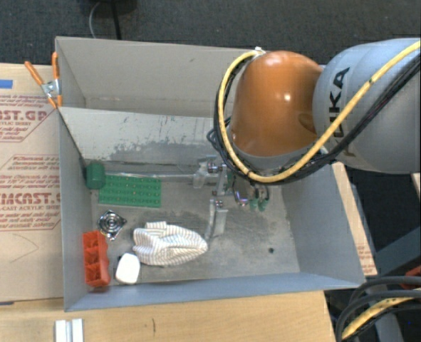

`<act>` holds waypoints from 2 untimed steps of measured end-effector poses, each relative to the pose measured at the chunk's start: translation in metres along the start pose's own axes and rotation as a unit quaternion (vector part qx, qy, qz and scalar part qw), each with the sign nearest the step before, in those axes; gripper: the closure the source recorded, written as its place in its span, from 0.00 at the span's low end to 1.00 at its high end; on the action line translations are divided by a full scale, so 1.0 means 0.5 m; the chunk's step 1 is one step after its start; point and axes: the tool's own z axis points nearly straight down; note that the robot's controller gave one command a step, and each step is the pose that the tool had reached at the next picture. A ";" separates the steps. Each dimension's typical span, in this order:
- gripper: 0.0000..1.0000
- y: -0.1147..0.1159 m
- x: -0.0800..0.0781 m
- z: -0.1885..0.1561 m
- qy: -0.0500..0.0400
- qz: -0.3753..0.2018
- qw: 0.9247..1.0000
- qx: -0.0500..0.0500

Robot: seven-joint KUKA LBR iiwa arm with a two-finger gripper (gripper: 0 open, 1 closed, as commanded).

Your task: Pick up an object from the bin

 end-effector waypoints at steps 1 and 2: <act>0.00 -0.001 -0.003 -0.009 -0.004 0.001 1.000 -0.001; 0.00 0.022 -0.001 0.010 -0.006 -0.020 1.000 0.000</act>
Offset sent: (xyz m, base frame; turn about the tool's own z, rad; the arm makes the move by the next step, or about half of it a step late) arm -0.0125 0.0849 -0.0630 -0.2749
